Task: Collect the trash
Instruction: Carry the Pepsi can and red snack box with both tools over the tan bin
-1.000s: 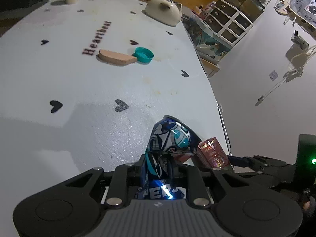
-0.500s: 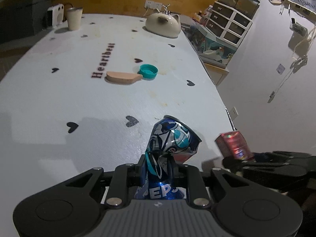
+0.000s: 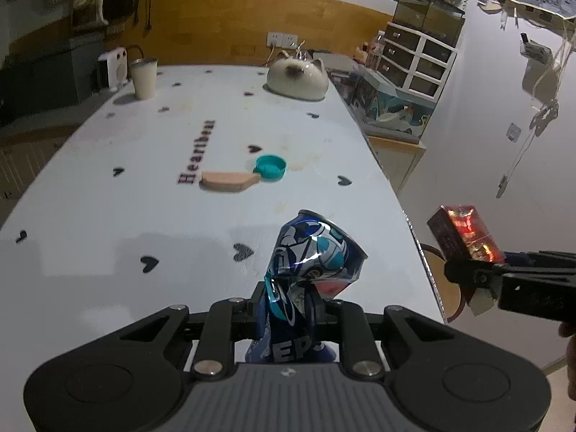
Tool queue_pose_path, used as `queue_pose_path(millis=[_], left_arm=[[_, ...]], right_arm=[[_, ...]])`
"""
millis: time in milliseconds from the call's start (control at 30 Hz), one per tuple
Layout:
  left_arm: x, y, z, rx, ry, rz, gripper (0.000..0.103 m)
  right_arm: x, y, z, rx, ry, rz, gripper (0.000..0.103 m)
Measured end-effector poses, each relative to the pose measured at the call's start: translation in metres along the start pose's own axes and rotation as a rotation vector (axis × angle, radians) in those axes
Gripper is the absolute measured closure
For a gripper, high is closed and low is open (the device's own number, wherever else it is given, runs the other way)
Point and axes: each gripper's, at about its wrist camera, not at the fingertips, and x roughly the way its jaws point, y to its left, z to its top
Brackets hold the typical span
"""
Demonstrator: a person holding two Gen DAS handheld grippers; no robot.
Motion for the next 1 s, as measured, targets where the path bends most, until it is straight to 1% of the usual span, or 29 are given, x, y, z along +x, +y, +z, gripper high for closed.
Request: queue_pose_path(millis=[233, 433, 667, 1000], left_arm=[[-0.007, -0.029, 0.010, 0.011, -0.039, 0.016, 0.081], [-0.006, -0.066, 0.017, 0.029, -0.056, 0.004, 0.081], [0.008, -0.120, 0.028, 0.045, -0.065, -0.010, 0.081], [0.046, -0.197, 0.046, 0.058, -0.051, -0.041, 0.081]], right_arm=[[-0.025, -0.018, 0.008, -0.008, -0.052, -0.032, 0.051], [-0.040, -0.050, 0.011, 0.014, -0.071, -0.033, 0.051], [-0.051, -0.101, 0.016, 0.036, -0.080, -0.040, 0.051], [-0.058, -0.184, 0.020, 0.066, -0.070, -0.068, 0.051]])
